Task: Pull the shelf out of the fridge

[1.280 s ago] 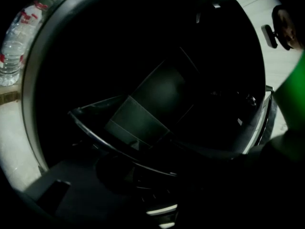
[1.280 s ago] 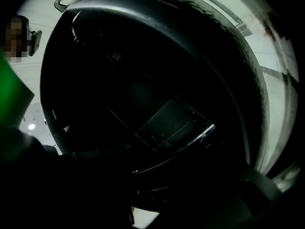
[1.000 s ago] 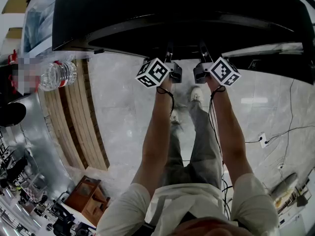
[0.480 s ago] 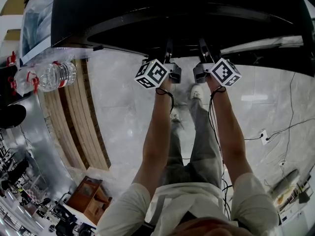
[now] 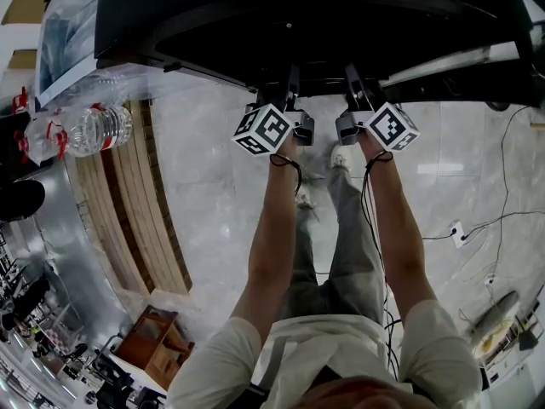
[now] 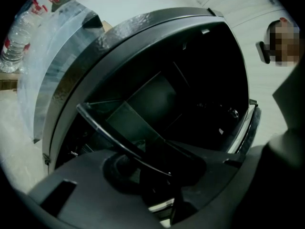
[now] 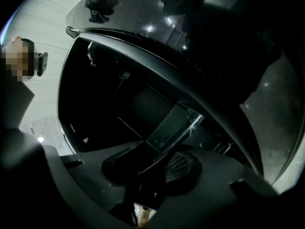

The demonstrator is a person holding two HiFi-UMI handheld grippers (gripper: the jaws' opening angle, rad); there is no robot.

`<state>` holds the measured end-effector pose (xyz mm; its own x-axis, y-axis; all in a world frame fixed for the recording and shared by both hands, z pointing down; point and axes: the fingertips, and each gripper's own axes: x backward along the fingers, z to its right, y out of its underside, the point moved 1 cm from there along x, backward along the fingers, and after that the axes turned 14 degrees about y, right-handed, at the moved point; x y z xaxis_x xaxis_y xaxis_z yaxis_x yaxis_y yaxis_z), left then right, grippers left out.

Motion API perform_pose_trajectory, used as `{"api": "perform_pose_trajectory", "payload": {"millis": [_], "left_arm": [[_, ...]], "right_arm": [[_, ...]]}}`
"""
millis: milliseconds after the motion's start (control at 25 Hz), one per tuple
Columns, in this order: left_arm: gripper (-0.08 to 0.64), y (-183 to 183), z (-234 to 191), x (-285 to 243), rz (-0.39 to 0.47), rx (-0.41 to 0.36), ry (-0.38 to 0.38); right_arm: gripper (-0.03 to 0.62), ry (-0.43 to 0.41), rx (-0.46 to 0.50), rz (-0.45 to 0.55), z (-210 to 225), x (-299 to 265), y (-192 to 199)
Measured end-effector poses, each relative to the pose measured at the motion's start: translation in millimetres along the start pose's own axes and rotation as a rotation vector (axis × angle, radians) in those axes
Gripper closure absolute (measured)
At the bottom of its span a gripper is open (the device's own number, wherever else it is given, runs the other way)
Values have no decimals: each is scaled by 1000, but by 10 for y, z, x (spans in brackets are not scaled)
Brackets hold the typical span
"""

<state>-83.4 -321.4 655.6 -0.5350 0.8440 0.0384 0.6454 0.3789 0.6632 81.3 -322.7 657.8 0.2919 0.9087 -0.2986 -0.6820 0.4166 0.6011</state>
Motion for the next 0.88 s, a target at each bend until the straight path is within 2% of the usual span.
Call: {"api": "perform_pose_trajectory", "payload": {"millis": [880], "left_arm": [[431,-39,431,390,-5,-26,30]], "right_arm": [[485,-24,10,23,-230,551,12]]}}
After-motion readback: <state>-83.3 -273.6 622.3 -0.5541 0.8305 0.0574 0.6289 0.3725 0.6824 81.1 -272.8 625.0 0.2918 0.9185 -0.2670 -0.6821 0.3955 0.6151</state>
